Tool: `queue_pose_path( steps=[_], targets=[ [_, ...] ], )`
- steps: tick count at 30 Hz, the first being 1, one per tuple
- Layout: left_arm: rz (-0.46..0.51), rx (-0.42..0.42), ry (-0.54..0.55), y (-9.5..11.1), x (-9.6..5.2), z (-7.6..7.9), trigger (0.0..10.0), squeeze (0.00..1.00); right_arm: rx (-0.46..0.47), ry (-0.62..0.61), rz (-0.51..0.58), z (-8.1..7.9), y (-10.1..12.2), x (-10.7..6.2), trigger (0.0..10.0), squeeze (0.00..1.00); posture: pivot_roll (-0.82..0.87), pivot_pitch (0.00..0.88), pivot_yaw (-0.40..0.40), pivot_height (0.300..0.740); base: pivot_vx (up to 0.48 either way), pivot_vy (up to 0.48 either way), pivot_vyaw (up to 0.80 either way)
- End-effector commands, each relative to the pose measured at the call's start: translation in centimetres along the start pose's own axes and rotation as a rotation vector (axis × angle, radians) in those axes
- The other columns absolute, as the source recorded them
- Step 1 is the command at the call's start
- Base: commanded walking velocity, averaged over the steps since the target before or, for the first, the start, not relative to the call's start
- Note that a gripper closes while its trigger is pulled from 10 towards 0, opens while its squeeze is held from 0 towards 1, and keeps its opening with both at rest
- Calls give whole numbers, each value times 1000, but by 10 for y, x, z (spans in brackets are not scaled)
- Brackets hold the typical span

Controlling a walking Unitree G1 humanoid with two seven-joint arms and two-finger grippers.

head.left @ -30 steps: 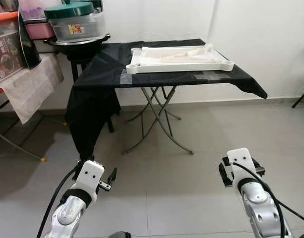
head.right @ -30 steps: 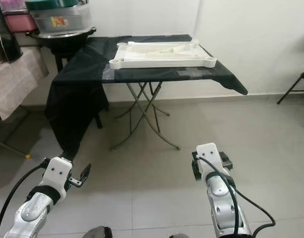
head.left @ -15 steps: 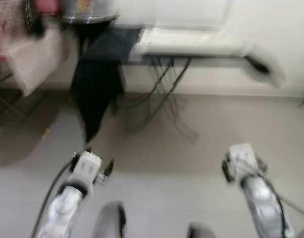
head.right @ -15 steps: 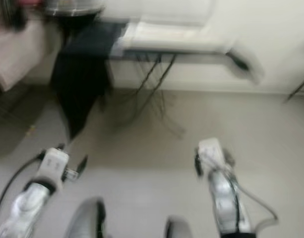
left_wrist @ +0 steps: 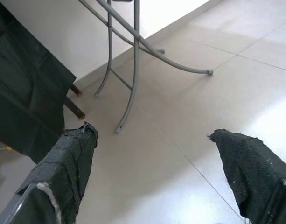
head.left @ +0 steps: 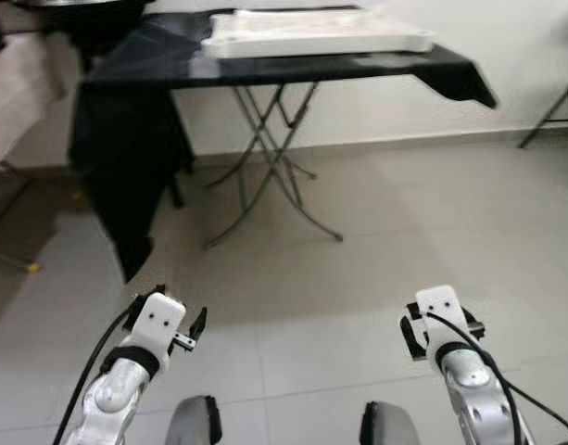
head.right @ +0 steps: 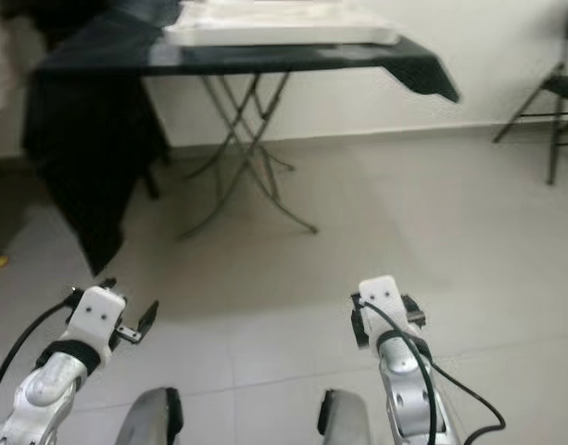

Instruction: Building children table

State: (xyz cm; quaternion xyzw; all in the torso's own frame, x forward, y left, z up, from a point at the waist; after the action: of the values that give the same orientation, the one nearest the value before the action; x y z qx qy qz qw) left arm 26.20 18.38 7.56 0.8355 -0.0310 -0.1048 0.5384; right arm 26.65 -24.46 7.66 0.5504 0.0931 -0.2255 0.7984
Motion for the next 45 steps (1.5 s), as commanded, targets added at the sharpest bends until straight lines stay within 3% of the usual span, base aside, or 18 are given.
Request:
queue_pose_path(
  steps=[1, 5, 12, 17, 23, 31, 37, 45],
  targets=[
    [-24, -3, -5, -6, -3, 2, 10000, 0, -20, 12, -27, -3, -6, 0, 10000, 0, -34, 0, 19, 465, 0, 0, 0],
    [-31, 0, -4, -8, -3, 2, 10000, 0, -31, 1, -72, 6, -15, -2, 10000, 0, -36, 0, 19, 445, 0, 0, 0],
    [-41, 2, -3, -10, -5, 2, 10000, 0, -19, 18, -139, 8, -32, -7, 10000, 0, -36, 0, 18, 405, 0, 0, 0],
    [-48, 3, 1, -13, -8, 1, 10000, 0, -28, 5, -275, 17, -63, -20, 10000, 0, -41, 0, 19, 375, 0, 0, 0],
    [-48, 2, 0, -13, -8, 1, 10000, 0, -26, -18, -340, 23, -73, -24, 10000, 0, -44, 0, 21, 345, 0, 0, 0],
    [-50, 5, 5, -13, -10, -1, 10000, 0, -19, -3, -408, 19, -88, -23, 10000, 0, -34, 0, 13, 305, 0, 0, 0],
    [-53, 6, 9, -13, -11, -2, 10000, 0, -24, 9, -437, 18, -94, -22, 10000, 0, -31, 0, 10, 300, 0, 0, 0],
    [-55, 7, 12, -13, -11, -2, 10000, 0, -27, -40, -445, 29, -98, -17, 10000, 0, -32, 0, 11, 300, 0, 0, 0]
  ],
)
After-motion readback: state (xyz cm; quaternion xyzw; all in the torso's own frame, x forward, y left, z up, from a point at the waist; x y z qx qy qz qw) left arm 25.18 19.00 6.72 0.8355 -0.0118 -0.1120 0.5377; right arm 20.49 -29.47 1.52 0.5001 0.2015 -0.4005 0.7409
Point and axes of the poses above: a point about 5 cm out from each wrist's last joint towards the gripper, its own x axis pointing out of the wrist towards the gripper, its own y axis along the axis of the wrist's last joint, z = x × y, the point moved 1 cm from there along x, pointing out of the wrist towards the gripper, and after that the axes turned 5 degrees about x, right-handed, at the moved point
